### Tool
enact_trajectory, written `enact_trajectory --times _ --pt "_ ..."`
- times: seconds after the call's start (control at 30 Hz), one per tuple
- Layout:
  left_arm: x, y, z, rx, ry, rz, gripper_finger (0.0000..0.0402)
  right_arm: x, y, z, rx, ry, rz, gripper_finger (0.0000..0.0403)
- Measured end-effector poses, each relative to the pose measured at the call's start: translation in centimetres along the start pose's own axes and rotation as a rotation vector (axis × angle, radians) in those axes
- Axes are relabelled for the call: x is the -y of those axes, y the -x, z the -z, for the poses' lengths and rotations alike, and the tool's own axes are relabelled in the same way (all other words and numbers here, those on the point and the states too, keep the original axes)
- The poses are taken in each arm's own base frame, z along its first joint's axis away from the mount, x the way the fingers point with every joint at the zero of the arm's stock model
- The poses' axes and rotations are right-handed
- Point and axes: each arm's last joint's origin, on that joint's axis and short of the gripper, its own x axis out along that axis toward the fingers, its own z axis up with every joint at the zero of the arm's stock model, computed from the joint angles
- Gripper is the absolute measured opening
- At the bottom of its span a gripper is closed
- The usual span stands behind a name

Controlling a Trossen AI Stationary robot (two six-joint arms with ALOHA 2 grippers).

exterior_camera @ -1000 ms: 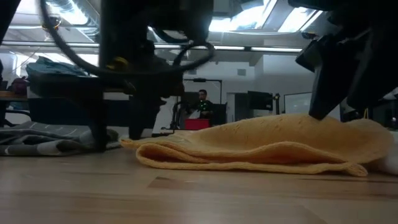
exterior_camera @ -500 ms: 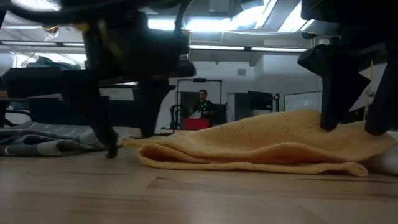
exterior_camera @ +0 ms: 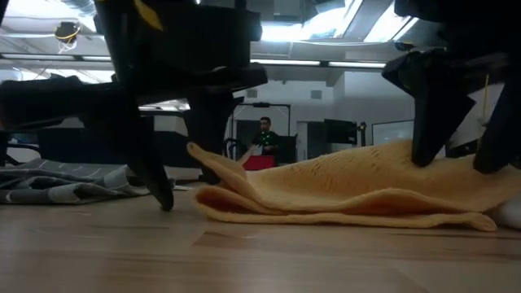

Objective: Fold towel
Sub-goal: Fold the yellow towel

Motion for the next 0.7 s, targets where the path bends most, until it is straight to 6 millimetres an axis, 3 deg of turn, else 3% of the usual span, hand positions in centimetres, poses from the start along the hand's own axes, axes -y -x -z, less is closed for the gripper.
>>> enact_trajectory --times 0.27,0.4,0.7 --pt "1.2 1.0 0.1 -0.022 -0.043 -0.051 0.0193 -0.2 0.0 0.1 -0.028 0.046 -0.062 0.0232" --pt "0.7 2.1 -0.6 0.072 -0.020 -0.090 0.0193 -0.2 0.0 0.1 -0.026 0.090 -0.060 0.0232" --pt "0.2 2.3 -1.5 0.159 -0.013 -0.127 0.0193 -0.2 0.0 0.1 -0.016 0.108 -0.054 0.0232"
